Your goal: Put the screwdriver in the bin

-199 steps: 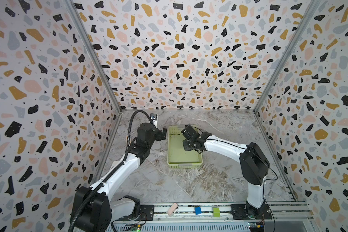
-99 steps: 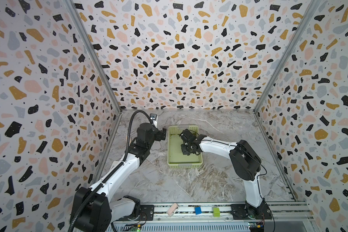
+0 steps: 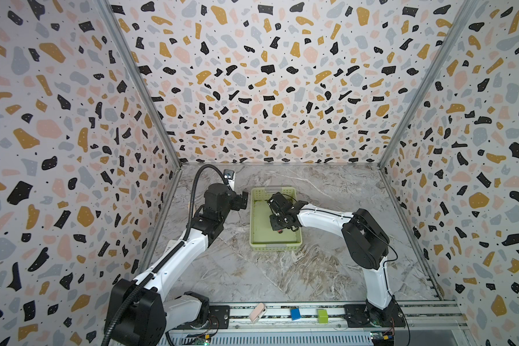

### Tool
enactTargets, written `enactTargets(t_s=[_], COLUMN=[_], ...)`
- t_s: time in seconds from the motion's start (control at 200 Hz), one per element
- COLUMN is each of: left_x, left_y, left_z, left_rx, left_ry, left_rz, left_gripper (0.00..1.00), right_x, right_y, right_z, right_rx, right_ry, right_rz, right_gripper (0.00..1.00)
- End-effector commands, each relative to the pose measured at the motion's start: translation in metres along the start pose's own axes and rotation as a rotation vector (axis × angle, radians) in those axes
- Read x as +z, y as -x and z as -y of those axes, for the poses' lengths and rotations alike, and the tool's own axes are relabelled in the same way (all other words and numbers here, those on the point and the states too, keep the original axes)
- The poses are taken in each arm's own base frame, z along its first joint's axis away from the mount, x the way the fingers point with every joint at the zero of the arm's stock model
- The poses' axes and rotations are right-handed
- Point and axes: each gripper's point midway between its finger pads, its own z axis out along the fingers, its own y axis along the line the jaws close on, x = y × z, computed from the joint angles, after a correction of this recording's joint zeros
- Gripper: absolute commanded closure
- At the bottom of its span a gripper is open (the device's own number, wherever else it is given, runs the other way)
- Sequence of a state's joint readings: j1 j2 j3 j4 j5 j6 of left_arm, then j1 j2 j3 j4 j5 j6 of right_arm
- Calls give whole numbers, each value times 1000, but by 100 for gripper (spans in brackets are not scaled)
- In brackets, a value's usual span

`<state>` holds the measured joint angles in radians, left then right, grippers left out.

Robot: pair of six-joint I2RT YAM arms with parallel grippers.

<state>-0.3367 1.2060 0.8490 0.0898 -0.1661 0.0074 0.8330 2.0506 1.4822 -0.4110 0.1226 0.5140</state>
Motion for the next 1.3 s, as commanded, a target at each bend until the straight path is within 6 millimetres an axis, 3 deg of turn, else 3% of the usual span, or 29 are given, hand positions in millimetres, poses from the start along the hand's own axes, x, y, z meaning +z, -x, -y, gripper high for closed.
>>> enactTargets(t_s=[0.0, 0.235, 0.376, 0.511, 0.676, 0.901, 1.102, 1.297], left_x=[-7, -7, -7, -7, -8, -9, -24, -34], left_y=[21, 21, 20, 20, 18, 19, 22, 7], left_z=[-1, -2, -2, -3, -1, -10, -43, -71], left_rx=[3, 7, 11, 14, 21, 6, -55, -133], left_ry=[4, 8, 7, 12, 1, 57, 236, 407], left_rz=[60, 59, 58, 56, 54, 73, 175, 223], left_gripper=[1, 0, 0, 1, 0, 0, 1, 1], right_x=[-24, -92, -134, -162, -188, -217, -244, -242], right_y=[19, 58, 73, 73, 66, 45, 16, -12], right_z=[-7, -7, 5, 25, 68, 132, 194, 257], right_rx=[3, -3, -3, 19, 86, 198, 320, 437], right_ry=[20, 26, 2, -16, -69, -118, -213, -342], right_rz=[50, 200, 284, 330, 371, 420, 537, 586], right_gripper=[68, 62, 52, 36, 0, 1, 1, 1])
